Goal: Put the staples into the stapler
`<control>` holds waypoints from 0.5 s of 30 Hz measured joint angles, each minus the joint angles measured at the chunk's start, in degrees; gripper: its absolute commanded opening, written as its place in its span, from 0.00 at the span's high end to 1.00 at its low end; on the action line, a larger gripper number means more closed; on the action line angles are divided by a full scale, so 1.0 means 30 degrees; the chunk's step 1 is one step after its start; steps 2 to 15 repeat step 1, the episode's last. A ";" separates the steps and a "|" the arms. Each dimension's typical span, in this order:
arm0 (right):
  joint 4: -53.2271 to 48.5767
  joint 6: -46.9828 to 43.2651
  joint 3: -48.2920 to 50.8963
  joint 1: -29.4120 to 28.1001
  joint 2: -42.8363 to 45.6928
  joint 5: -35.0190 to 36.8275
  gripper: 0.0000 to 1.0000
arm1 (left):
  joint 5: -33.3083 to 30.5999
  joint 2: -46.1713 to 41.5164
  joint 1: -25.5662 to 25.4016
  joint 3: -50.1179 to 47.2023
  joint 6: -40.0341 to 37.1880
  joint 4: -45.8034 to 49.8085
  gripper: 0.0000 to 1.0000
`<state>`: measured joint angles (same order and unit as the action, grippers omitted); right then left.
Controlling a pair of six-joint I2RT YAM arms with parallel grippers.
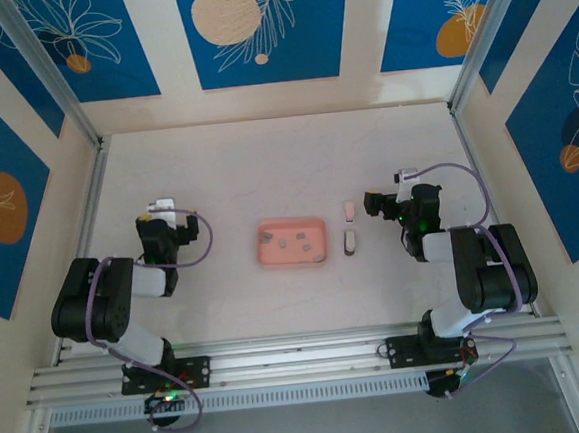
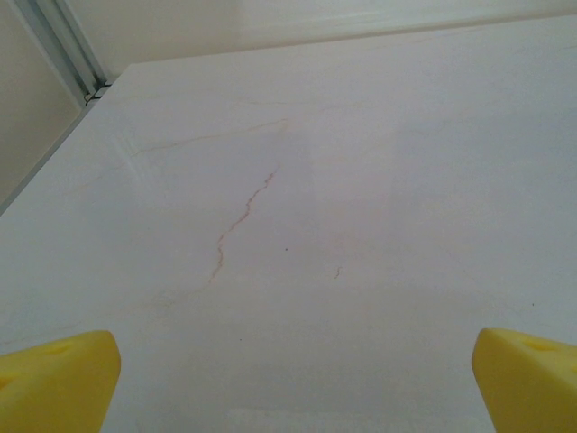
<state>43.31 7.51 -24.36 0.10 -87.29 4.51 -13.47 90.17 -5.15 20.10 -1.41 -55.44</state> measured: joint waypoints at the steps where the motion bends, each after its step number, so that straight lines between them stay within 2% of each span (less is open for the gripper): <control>1: 0.0000 0.0000 0.0000 0.0000 -0.0007 0.0000 0.00 | 0.0007 0.0000 0.0000 0.0000 0.0000 0.0000 0.00; 15: 0.0000 0.0000 0.0000 0.0000 -0.0007 0.0000 0.00 | 0.0007 0.0000 0.0000 0.0000 0.0000 0.0000 0.00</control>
